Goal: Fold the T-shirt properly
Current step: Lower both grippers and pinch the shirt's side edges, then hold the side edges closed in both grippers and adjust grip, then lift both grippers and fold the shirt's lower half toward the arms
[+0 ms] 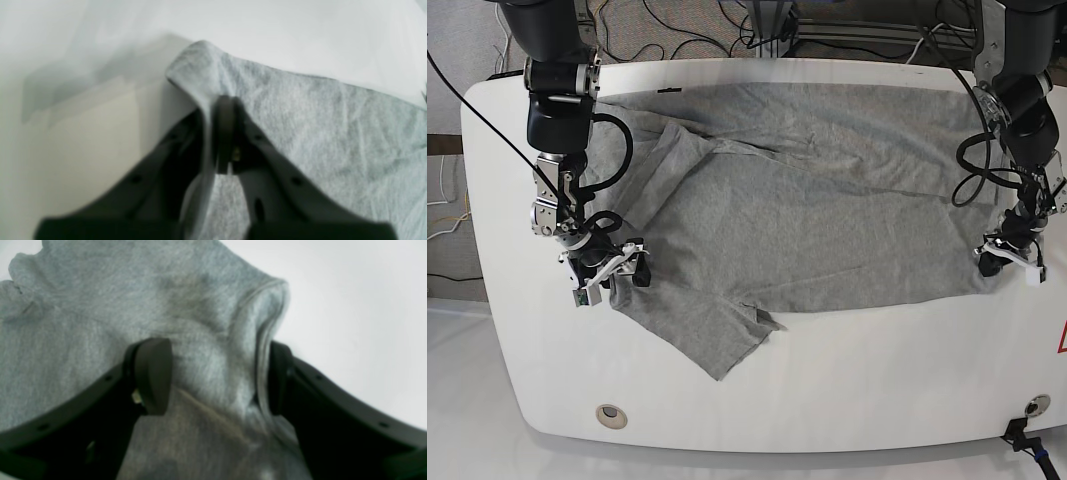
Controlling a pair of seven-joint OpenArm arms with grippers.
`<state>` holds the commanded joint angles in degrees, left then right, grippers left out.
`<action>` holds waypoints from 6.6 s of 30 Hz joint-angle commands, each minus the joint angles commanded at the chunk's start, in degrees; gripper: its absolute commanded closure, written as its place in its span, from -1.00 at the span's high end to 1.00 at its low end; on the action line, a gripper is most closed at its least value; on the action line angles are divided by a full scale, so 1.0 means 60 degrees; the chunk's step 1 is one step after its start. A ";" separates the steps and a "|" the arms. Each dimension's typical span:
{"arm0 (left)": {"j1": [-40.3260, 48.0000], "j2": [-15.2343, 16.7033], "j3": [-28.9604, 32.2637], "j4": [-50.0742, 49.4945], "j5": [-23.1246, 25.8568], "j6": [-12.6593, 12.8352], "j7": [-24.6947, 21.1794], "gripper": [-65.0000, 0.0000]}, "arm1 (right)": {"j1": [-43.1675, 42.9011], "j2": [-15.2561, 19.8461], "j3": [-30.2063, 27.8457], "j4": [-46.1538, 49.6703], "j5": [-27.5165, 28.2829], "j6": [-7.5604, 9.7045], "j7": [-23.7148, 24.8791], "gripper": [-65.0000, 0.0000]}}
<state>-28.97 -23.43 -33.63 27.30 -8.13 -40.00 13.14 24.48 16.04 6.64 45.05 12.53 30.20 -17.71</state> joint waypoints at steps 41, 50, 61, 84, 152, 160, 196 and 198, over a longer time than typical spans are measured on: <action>0.0703 -0.0029 0.0000 0.1333 0.0000 0.0000 0.0044 -1.00 | -0.0571 0.0923 0.0073 0.2857 0.0088 -0.0015 -0.1187 -1.00; 0.2447 0.0864 0.0000 0.6095 0.0000 0.0000 0.2227 -1.00 | -0.1597 0.0908 0.0073 0.4484 0.0103 -0.0015 -0.1275 -1.00; 0.2886 0.0982 0.0000 0.7516 0.0059 0.0000 0.2799 -1.00 | -0.2022 0.0938 0.0088 0.4938 0.0103 -0.0015 -0.1275 -1.00; 0.0410 0.0454 -0.0484 0.1773 0.0015 0.0000 0.1656 0.48 | -0.1993 0.0908 0.0073 0.4908 0.0103 -0.0015 -0.1275 -1.00; 0.1817 0.1348 -0.0440 0.6945 -0.1421 0.0000 0.3868 -1.00 | -0.2007 0.0894 0.0073 0.4762 0.0103 0.0000 -0.1275 -1.00; 0.2740 0.1377 0.0440 0.8117 -0.1421 0.0000 0.3853 -1.00 | -0.2330 0.0967 0.0088 0.5509 0.0103 0.0000 -0.1275 -1.00; 0.5714 0.0908 0.0103 1.0623 -0.1436 0.0000 0.3853 -1.00 | -0.5817 0.0982 0.3253 1.1179 0.0103 0.1480 -0.4777 -1.00; 0.5729 0.0747 0.0029 1.0608 -0.1421 0.0000 0.3868 -1.00 | -0.5802 0.0996 0.3502 1.1179 0.0103 0.1634 -0.4982 -1.00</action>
<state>5.41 -18.95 -33.45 90.95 -16.66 -40.00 36.35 -10.33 22.02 27.65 112.13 13.14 40.00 -47.60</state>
